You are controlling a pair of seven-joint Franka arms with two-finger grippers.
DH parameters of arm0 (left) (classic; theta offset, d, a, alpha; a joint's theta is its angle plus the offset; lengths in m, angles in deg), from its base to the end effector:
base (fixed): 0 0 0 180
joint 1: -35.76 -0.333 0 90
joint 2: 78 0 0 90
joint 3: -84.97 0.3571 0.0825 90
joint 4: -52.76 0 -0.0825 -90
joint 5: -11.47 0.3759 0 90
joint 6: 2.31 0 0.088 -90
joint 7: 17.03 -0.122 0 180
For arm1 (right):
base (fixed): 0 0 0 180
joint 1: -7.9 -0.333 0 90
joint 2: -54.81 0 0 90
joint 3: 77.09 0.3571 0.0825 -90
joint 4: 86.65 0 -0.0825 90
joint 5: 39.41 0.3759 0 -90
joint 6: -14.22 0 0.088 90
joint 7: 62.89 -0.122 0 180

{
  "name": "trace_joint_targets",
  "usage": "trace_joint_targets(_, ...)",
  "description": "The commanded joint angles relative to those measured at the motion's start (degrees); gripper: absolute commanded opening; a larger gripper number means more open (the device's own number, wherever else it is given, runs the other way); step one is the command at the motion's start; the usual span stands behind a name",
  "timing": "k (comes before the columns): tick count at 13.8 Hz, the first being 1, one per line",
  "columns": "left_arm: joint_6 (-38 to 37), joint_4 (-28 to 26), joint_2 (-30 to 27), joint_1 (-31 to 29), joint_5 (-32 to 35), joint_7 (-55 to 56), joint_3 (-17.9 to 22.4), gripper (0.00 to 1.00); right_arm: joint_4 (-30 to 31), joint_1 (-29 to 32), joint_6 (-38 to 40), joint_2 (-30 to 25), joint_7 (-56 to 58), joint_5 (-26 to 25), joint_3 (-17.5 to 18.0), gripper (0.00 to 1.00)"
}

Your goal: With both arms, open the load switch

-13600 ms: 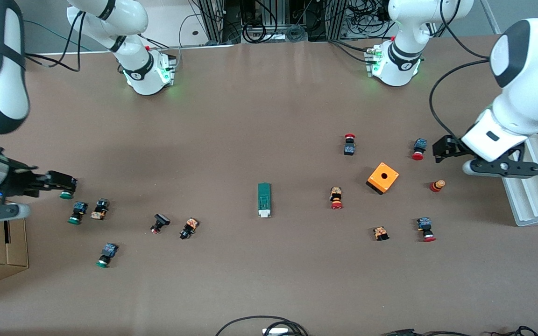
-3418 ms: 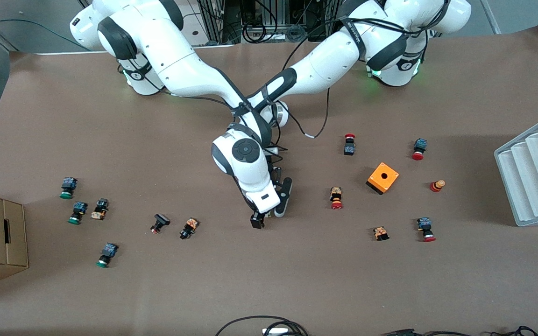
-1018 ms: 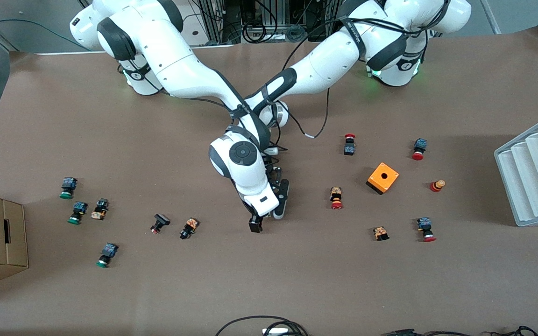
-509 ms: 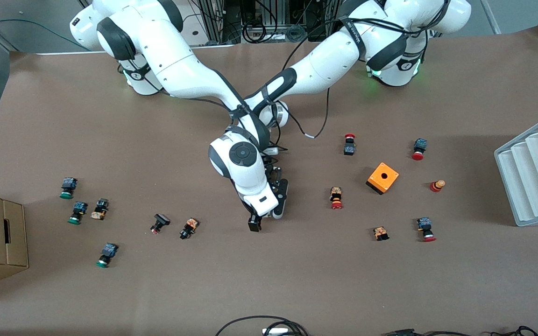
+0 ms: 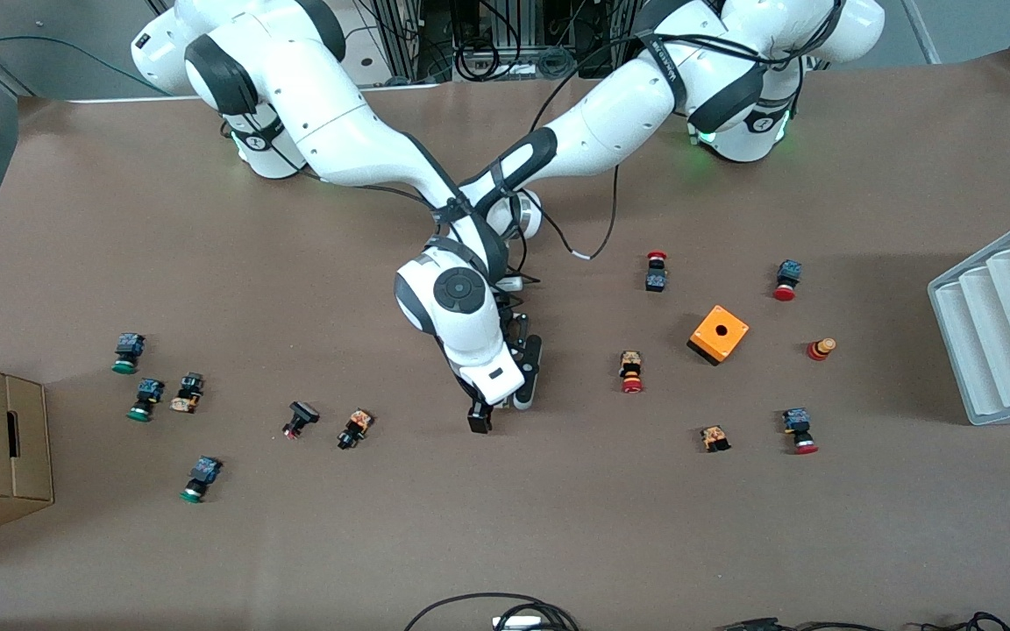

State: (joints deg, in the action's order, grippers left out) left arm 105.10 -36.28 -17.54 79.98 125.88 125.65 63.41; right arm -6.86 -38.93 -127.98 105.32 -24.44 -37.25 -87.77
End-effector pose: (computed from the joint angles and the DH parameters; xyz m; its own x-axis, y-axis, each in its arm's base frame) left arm 0.4081 -0.5864 0.0792 0.3155 0.0436 0.9479 0.0674 -0.9975 0.0235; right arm 0.6080 0.4895 0.2228 0.1998 0.9749 0.0983 0.9501 -0.2173 0.2239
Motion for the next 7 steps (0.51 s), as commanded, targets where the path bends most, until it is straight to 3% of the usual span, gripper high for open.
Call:
trace_joint_targets(1, 2.3, 1.7, 3.1, 0.6, 0.2, 1.5, 0.2, 0.59, 0.4, -0.5, -0.1, 0.4, 0.3, 1.2, -0.1, 0.89)
trace_joint_targets(7, 2.3, 1.6, 3.1, 0.6, 0.2, 1.5, 0.2, 0.59, 0.4, -0.5, -0.1, 0.3, 0.7, 1.0, -0.1, 0.84)
